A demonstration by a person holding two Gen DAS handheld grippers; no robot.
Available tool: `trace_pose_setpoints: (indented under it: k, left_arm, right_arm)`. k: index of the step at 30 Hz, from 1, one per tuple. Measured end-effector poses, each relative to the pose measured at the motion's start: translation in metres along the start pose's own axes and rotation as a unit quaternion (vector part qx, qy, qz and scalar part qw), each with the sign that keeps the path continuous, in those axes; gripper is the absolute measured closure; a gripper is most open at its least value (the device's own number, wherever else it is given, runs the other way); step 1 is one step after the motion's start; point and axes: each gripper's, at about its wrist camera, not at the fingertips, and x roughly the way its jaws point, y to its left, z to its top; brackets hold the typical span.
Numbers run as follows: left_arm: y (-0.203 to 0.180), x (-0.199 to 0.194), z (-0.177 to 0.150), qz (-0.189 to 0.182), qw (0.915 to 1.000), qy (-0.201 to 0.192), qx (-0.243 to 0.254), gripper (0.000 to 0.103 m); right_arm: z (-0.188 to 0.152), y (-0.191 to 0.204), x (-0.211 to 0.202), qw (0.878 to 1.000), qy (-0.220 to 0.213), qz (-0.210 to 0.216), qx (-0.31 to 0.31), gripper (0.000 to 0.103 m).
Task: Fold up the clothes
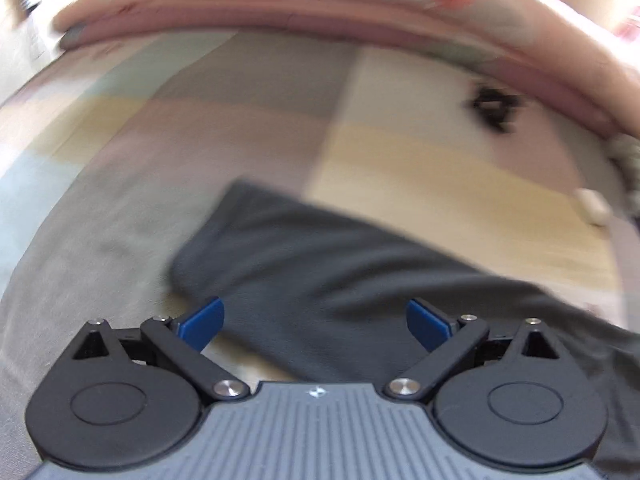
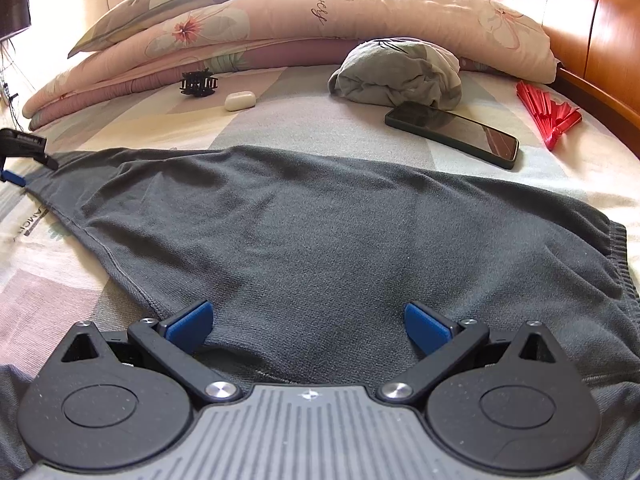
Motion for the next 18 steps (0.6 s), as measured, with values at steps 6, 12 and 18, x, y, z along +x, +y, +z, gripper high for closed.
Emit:
trace_pose_setpoints:
  k: [6,12,18]
  left_arm:
    - [-0.050,-0.002,-0.034,-0.010,0.9977,0.004,0.068,0.005]
    - [-0.106,0.002,-0.076,-0.031,0.9888,0.013,0.146,0.003]
    - [-0.128,-0.013,-0.092,-0.031,0.9834,0.035,0.175,0.007]
  right_arm:
    - [0.001,-0.003,-0.002,1.000,-0.001,0.008,0.008,0.000]
    - [0.001,-0.005,-0.002,1.000,-0.002,0.013,0.013,0.000]
    - [0.001,-0.007,-0.004,1.000,0.001,0.017,0.016,0.000]
